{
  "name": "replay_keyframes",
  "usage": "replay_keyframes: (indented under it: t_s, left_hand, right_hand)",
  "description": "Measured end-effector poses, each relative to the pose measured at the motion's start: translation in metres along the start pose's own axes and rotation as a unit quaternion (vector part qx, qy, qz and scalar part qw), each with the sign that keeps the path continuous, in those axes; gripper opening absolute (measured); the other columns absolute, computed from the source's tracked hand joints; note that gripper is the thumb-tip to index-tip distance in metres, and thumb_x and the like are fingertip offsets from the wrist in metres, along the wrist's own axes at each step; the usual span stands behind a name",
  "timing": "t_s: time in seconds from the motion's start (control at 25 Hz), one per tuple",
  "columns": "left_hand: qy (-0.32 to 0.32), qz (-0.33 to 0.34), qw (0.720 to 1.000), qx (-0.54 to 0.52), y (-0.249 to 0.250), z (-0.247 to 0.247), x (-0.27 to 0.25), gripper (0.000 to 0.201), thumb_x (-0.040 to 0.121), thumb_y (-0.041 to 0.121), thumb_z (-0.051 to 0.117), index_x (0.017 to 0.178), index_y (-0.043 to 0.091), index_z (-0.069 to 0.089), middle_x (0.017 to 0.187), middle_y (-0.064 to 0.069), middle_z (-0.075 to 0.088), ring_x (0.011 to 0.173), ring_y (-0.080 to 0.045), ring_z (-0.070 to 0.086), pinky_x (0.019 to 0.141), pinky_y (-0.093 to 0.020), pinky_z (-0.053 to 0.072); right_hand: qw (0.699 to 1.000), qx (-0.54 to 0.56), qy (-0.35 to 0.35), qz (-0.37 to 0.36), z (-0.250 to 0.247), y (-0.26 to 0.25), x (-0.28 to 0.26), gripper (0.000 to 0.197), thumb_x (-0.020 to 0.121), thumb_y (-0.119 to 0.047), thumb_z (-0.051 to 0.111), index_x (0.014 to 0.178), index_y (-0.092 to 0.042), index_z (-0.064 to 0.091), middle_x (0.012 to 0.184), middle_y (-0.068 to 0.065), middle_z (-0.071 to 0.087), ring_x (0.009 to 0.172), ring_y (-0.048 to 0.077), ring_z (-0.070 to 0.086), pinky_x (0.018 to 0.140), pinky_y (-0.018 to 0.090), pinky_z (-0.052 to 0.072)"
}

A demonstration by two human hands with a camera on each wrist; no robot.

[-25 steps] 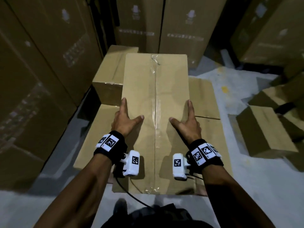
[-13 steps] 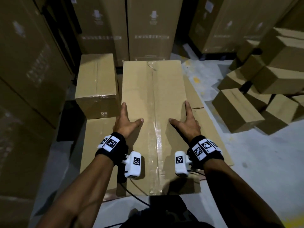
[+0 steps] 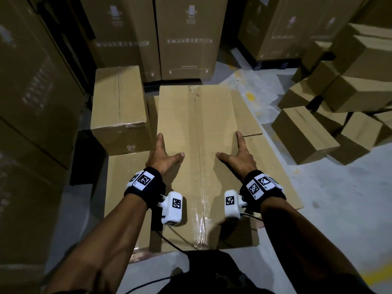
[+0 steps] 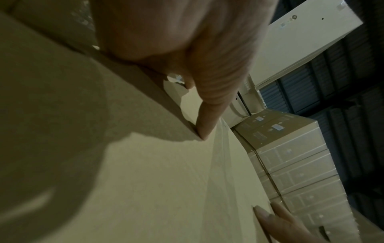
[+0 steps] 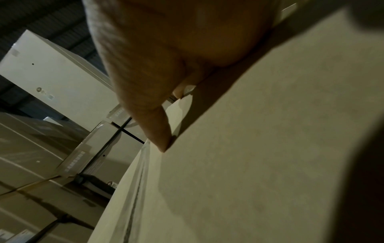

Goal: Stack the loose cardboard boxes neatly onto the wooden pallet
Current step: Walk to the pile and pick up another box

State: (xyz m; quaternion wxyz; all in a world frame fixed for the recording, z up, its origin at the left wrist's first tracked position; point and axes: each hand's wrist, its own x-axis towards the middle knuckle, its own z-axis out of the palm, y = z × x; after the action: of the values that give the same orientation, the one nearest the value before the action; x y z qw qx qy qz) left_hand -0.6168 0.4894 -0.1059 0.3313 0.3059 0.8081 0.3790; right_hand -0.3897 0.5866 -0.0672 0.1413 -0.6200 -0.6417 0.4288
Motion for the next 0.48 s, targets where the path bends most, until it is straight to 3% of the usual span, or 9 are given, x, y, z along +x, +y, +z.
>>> replay_keyframes:
  t_s: [0.28, 0.48]
  left_hand:
    - [0.011, -0.036, 0.999, 0.011, -0.001, 0.006, 0.06, 0.106, 0.081, 0.042, 0.078, 0.158, 0.033, 0.006, 0.163, -0.003, 0.024, 0.147, -0.03, 0.028, 0.117, -0.045, 0.029]
    - [0.013, -0.064, 0.998, 0.01, -0.004, 0.007, 0.115, 0.103, 0.084, 0.038, 0.077, 0.159, 0.03, 0.006, 0.164, -0.001, 0.021, 0.148, -0.028, 0.026, 0.118, -0.041, 0.027]
  right_hand:
    - [0.999, -0.006, -0.04, 0.015, 0.023, -0.012, 0.079, 0.101, 0.08, -0.053, 0.074, 0.153, -0.056, 0.004, 0.15, 0.013, 0.048, 0.135, 0.038, 0.044, 0.113, 0.046, 0.036]
    - [0.997, -0.019, -0.077, 0.014, 0.047, -0.028, 0.142, 0.102, 0.084, -0.049, 0.074, 0.156, -0.051, 0.002, 0.155, 0.007, 0.043, 0.136, 0.038, 0.044, 0.115, 0.044, 0.033]
